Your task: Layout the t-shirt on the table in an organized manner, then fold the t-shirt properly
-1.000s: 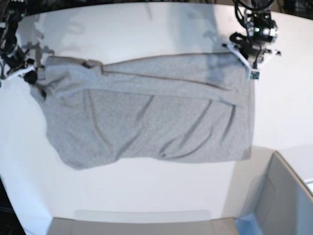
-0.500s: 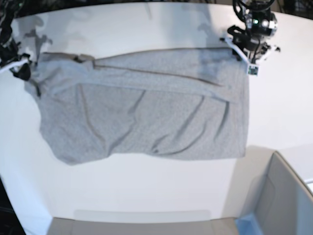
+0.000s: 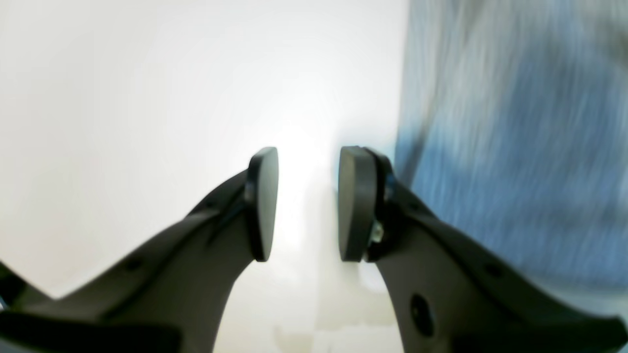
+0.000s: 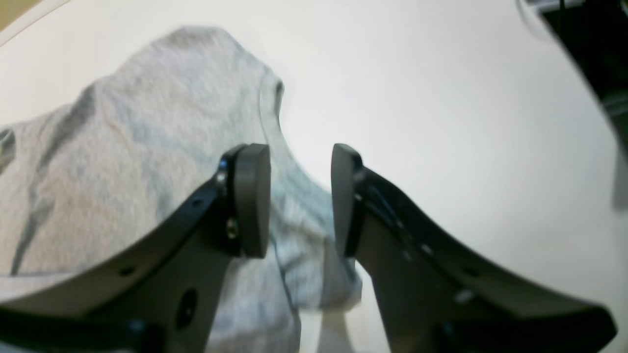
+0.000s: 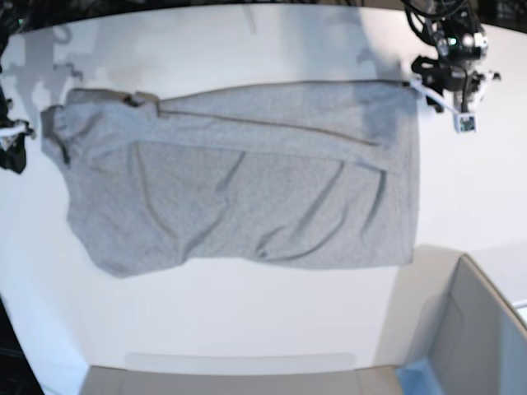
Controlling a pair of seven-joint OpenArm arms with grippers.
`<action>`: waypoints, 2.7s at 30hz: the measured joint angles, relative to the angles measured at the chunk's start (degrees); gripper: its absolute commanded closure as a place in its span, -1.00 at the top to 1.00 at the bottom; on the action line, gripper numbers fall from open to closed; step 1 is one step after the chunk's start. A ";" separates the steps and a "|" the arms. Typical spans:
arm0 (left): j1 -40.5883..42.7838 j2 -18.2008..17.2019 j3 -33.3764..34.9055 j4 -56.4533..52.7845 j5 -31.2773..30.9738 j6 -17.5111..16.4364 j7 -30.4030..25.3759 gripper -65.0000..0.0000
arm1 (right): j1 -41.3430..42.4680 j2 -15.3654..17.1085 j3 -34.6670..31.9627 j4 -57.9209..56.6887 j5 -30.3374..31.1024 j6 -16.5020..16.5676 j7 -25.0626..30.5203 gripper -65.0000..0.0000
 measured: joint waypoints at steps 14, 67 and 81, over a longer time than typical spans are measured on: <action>-20.11 -2.40 19.28 -1.60 0.28 -0.37 8.07 -0.33 | 33.40 4.76 -30.34 -24.11 -18.14 0.44 0.72 -0.34; -21.59 -2.19 38.84 -9.57 0.00 0.24 9.46 -0.33 | 16.44 11.28 -61.57 -5.57 -35.78 -5.20 22.45 -1.00; -20.09 -1.09 38.91 -9.62 -0.02 0.15 9.73 -0.33 | 6.54 0.20 -61.13 4.79 -71.89 -2.27 22.95 -1.00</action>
